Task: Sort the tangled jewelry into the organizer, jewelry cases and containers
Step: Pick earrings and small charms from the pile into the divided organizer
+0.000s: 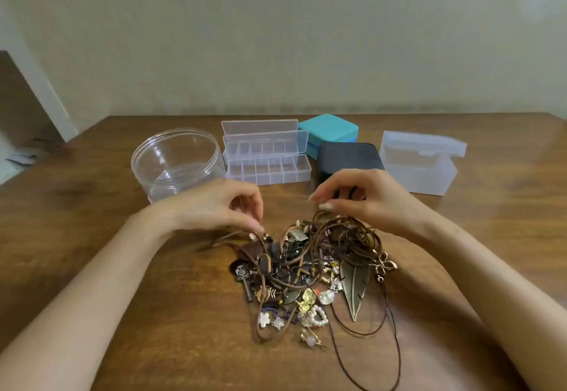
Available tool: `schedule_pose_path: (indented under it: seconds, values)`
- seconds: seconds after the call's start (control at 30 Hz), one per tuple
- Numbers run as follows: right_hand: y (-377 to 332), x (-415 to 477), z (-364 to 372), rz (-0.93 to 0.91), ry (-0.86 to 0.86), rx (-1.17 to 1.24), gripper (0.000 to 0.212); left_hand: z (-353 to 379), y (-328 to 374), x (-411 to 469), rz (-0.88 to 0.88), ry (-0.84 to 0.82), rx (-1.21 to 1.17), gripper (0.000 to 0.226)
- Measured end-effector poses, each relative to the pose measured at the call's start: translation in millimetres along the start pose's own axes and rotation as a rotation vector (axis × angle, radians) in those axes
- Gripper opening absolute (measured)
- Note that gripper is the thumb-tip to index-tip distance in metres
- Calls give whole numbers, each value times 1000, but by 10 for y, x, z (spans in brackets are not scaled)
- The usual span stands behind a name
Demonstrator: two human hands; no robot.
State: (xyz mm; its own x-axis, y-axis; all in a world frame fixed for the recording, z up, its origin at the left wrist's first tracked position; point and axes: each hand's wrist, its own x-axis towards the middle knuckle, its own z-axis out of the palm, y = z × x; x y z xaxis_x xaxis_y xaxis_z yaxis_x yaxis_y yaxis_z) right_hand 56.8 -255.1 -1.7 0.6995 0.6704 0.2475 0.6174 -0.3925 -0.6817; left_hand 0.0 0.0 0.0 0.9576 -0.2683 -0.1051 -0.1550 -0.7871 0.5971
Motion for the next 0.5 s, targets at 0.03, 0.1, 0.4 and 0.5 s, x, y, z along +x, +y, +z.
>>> schedule_pose_path:
  seconds: [0.03, 0.1, 0.4, 0.5]
  values:
    - [2, 3, -8, -13, 12, -17, 12, -11, 3, -20, -5, -63, 56, 14]
    - [9, 13, -61, -7, 75, -48, 14, -30, -20, -27, -10, -123, 108, 15]
    - [11, 8, -249, 77, 133, -80, 9, 20, -32, 6, 38, 94, -39, 11]
    - [47, -65, -459, 194, -23, -74, 4, 6, 46, 17, 46, 323, -225, 12]
